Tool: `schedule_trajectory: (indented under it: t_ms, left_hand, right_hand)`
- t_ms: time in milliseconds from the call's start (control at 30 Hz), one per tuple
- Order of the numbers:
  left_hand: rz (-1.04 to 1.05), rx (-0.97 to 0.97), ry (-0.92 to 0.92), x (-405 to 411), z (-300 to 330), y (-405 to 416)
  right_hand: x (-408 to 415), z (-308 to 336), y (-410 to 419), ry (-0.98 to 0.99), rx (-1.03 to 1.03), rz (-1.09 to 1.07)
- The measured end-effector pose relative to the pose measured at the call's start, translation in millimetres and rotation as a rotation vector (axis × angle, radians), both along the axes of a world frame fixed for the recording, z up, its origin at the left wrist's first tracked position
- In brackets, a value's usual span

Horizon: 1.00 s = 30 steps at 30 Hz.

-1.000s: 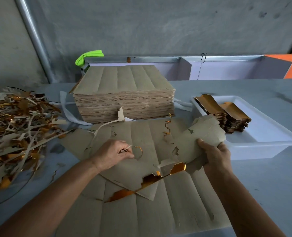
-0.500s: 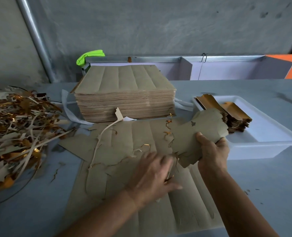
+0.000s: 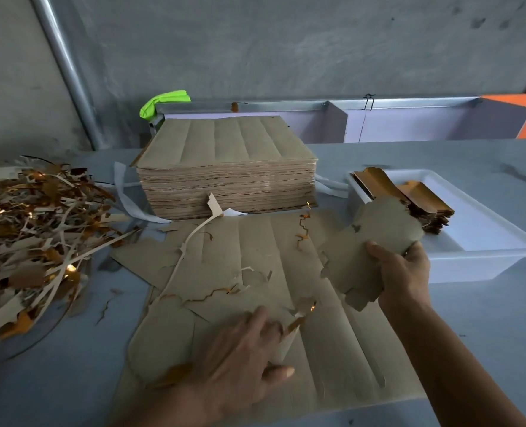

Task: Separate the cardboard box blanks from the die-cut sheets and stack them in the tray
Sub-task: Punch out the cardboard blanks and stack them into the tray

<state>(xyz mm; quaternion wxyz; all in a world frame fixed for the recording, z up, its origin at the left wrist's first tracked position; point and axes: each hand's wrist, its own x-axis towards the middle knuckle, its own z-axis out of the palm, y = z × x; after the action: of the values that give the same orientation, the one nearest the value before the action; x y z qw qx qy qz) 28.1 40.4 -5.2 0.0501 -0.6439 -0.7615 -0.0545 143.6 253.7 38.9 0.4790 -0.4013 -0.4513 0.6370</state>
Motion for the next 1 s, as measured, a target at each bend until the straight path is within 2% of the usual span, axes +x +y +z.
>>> schedule_trajectory:
  t_ms: [67, 133, 200, 333, 400, 467, 533, 600, 667, 767, 867, 1000]
  left_hand:
    - [0.195, -0.038, -0.074, 9, -3, 1]
    - [0.277, -0.053, -0.076, 15, -6, 4]
    - [0.290, -0.047, -0.101, 17, -8, 6]
    - [0.280, -0.074, -0.094, 0, -5, 13]
    - [0.289, 0.044, -0.324, -15, 1, 16]
    - [0.348, 0.245, -0.842, -28, 10, 19]
    - [0.264, 0.430, -1.438, -39, 19, 26]
    - [0.104, 0.516, -1.843, -48, 33, 37]
    - [-0.003, 0.525, -2.103, -53, 51, 48]
    - [-0.168, 0.508, -2.247, -56, 69, 62]
    - [-0.245, 0.446, -2.238, -53, 84, 69]
    - [-0.305, 0.283, -2.220, -44, 90, 70]
  right_hand:
    - [-5, -7, -7, -0.083, 0.017, 0.078]
    - [-9, -13, -13, -0.220, 0.075, 0.153]
    - [-11, -17, -16, -0.359, 0.151, 0.222]
    - [-8, -15, -14, -0.485, 0.296, 0.313]
    - [-5, -14, -11, -0.549, 0.298, 0.314]
    - [-2, -14, -9, -0.581, 0.247, 0.309]
    - [2, -16, -9, -0.620, 0.222, 0.337]
    - [4, -18, -11, -0.669, 0.253, 0.365]
    - [5, -17, -13, -0.718, 0.298, 0.390]
    - [6, -11, -16, -0.767, 0.326, 0.465]
    - [3, 0, -20, -0.745, 0.290, 0.583]
    - [-8, 16, -36, -0.609, 0.117, 0.729]
